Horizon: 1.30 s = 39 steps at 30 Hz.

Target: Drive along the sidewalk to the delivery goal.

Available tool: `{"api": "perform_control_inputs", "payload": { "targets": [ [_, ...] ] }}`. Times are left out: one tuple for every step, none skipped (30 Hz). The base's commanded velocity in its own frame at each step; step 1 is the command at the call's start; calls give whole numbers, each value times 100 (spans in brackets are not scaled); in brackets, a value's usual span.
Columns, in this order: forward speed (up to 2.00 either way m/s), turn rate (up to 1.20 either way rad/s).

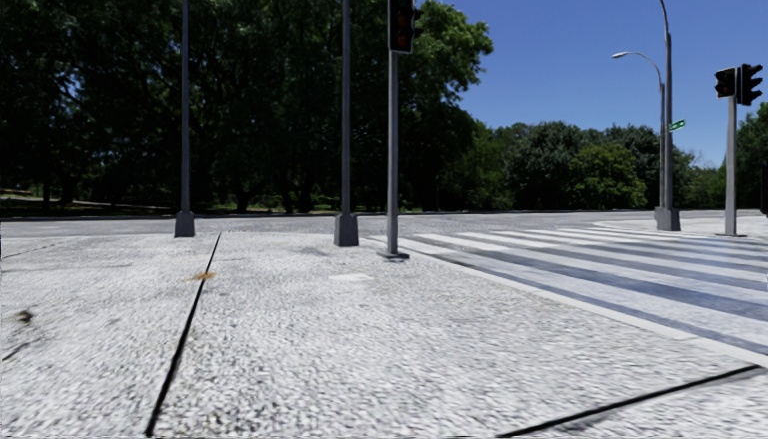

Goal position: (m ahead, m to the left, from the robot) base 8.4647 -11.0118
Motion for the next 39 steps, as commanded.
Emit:
{"api": "perform_control_inputs", "payload": {
  "targets": [
    [193,-40],
    [192,-40],
    [192,-40],
    [192,-40],
    [200,-40],
    [200,-40],
    [200,-40],
    [200,-40],
    [200,-40],
    [200,-40],
    [200,-40],
    [200,-40],
    [200,-40],
    [200,-40],
    [200,-40],
    [200,-40],
    [200,-40],
    [200,-40],
    [200,-40],
    [199,-40],
    [190,-42],
    [176,-45],
    [166,-48],
    [166,-48],
    [163,-49],
    [161,-49],
    [157,-50],
    [148,-52],
    [137,-53],
    [132,-53],
    [131,-54],
    [131,-54],
    [131,-54],
    [131,-54],
    [131,-54],
    [131,-54],
    [131,-54],
    [131,-54],
    [131,-54]
  ]
}}
